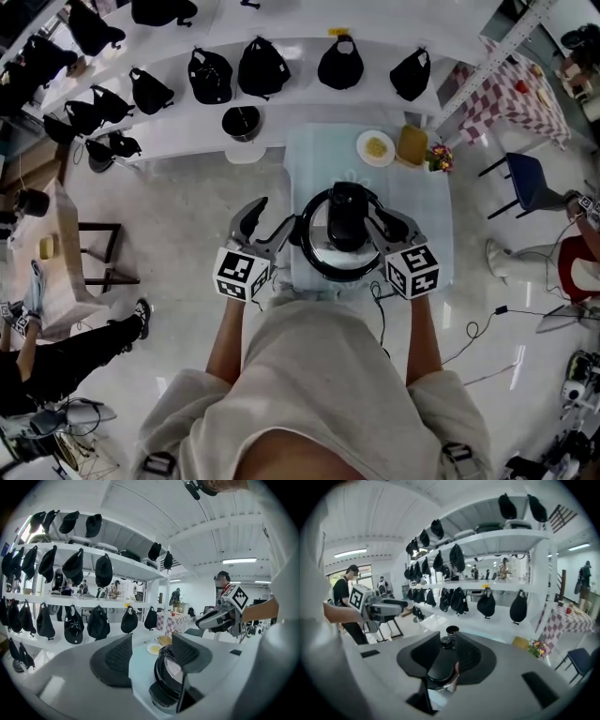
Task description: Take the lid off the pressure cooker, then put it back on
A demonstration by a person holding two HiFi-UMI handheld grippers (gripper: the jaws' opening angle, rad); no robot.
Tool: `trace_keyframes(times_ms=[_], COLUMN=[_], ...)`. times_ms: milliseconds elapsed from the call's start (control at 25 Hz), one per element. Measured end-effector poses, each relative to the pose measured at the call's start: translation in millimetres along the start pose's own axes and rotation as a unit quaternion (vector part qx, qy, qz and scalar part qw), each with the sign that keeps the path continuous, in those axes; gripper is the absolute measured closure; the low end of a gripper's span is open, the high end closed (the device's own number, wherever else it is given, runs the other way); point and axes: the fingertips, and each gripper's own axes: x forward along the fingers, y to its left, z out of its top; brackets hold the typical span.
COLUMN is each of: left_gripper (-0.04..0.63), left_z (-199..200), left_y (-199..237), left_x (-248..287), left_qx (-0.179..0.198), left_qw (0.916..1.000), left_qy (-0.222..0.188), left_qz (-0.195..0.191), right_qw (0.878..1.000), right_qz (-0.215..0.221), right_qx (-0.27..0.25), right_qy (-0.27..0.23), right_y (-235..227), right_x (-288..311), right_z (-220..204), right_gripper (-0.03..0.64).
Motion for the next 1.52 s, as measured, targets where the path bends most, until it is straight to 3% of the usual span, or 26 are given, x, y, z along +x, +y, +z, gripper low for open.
trace_keyframes(times_ms=[200,280,360,1520], left_gripper=[0.457,0.554,0.584,0.588], left_z=[4,4,2,-3], left_y=[7,9,8,-6], left_x=[0,-1,1,16], left_qx=[0.011,0.015,0.021,0.021], left_qw=[0.9997,0.9995,0.9993,0.9996], left_qy=[-0.005,-0.003,0.001,0.015], left_qz=[0.022,0.029,0.03,0.01], right_qw=[0.995,0.993,0.992,0.991], right_qz=[-0.08,-0.093,-0.098,-0.11], right_qx=[0.033,0.034,0.045,0.051], right_qy=[-0.051,-0.06,-0.069,-0.064], right_y=[-28,-31,-33,-36], right_x=[-28,-36,-41,-44], right_z=[2,-2,-5,-14], right_gripper=[0.609,0.616,0.617,0.617])
